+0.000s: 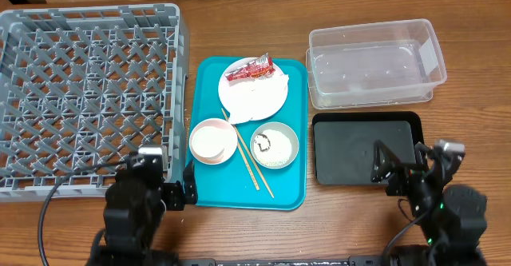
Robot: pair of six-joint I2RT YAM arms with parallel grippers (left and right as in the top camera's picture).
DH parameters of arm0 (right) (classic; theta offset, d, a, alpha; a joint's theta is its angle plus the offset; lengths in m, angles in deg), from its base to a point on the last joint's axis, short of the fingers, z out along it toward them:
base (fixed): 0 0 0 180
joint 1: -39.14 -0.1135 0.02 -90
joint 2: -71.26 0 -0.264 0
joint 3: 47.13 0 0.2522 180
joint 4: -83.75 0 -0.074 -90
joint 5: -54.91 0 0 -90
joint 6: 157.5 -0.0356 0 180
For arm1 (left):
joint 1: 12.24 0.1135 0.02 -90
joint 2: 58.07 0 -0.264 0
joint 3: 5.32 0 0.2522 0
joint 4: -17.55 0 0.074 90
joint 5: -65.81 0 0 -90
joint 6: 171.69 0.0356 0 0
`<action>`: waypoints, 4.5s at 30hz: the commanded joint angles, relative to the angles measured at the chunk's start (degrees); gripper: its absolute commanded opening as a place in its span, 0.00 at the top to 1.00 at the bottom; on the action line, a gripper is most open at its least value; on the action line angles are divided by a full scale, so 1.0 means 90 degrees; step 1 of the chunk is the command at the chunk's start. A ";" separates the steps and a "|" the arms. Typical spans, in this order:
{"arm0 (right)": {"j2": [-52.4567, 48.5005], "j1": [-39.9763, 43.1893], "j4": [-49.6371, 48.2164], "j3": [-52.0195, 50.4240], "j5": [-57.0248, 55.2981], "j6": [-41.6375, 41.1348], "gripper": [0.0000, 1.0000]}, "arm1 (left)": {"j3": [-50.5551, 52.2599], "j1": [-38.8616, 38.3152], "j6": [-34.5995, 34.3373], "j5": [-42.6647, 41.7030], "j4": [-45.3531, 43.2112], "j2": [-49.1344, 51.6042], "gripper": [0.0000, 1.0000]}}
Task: Sort waste into correct bins and load items into the dishwasher
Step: 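Raise both arms from rest toward the tray, then grasp the tissue on the white plate with the right gripper, then drop the tissue into the clear plastic bin with the right gripper, then grasp the red snack wrapper on the plate with the right gripper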
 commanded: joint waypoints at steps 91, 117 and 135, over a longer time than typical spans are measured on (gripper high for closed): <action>-0.9717 -0.1668 0.2701 0.8310 -0.0716 -0.0010 0.96 | -0.3094 0.2178 -0.0148 -0.0690 0.2803 0.4112 0.00; -0.9717 -0.2152 0.2681 0.8361 0.0542 0.1540 0.00 | -0.3094 0.2178 -0.0151 -0.0692 0.2764 0.4112 0.00; -1.0873 -0.2895 0.1460 0.8728 0.0437 0.3847 0.00 | -0.3094 0.2176 -0.0151 -0.0692 0.2764 0.4112 0.00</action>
